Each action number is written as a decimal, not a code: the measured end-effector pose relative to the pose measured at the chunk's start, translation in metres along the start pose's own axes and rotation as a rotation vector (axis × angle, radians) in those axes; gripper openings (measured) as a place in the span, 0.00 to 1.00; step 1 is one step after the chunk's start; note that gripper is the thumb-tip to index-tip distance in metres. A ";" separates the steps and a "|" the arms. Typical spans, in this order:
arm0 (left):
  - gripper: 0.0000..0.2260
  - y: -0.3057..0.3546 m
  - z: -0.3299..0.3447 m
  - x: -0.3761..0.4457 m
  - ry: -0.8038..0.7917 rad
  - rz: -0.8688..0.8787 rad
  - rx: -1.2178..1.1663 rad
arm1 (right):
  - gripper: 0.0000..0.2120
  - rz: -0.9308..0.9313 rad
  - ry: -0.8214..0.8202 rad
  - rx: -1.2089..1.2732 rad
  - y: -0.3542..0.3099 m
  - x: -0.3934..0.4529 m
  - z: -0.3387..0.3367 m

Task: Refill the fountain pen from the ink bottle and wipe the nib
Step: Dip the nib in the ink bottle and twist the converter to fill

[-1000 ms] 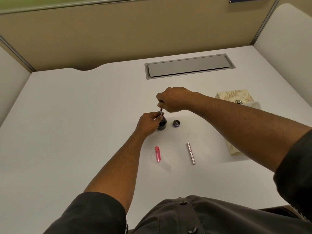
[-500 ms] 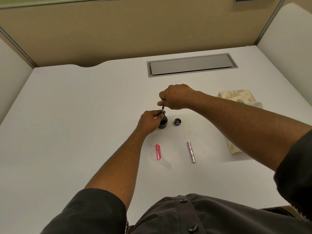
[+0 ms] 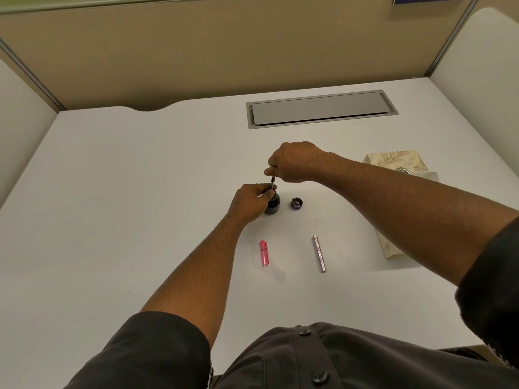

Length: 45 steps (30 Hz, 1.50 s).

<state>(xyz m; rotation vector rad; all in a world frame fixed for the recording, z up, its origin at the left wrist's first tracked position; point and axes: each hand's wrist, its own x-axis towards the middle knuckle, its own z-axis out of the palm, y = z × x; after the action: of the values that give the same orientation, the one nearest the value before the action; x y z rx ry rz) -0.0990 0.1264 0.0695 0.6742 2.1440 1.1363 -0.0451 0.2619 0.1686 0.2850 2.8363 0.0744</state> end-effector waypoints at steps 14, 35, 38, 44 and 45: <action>0.11 0.000 0.000 0.000 0.002 0.002 -0.008 | 0.11 -0.031 0.015 0.021 0.002 -0.002 0.000; 0.12 -0.001 0.001 0.000 0.000 0.013 -0.002 | 0.16 -0.007 0.025 0.048 0.003 -0.002 0.000; 0.12 -0.001 0.002 0.000 -0.002 0.004 0.002 | 0.18 0.004 0.025 0.055 0.003 -0.001 -0.002; 0.12 -0.003 0.002 0.002 0.000 0.000 -0.018 | 0.07 -0.058 0.023 0.104 0.009 -0.001 -0.002; 0.12 -0.003 0.002 0.002 -0.003 0.002 -0.019 | 0.08 -0.053 0.022 0.106 0.009 -0.001 -0.001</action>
<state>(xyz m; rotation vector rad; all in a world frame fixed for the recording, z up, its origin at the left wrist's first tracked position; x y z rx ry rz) -0.0996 0.1271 0.0659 0.6697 2.1280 1.1550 -0.0426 0.2703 0.1704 0.2325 2.8723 -0.0840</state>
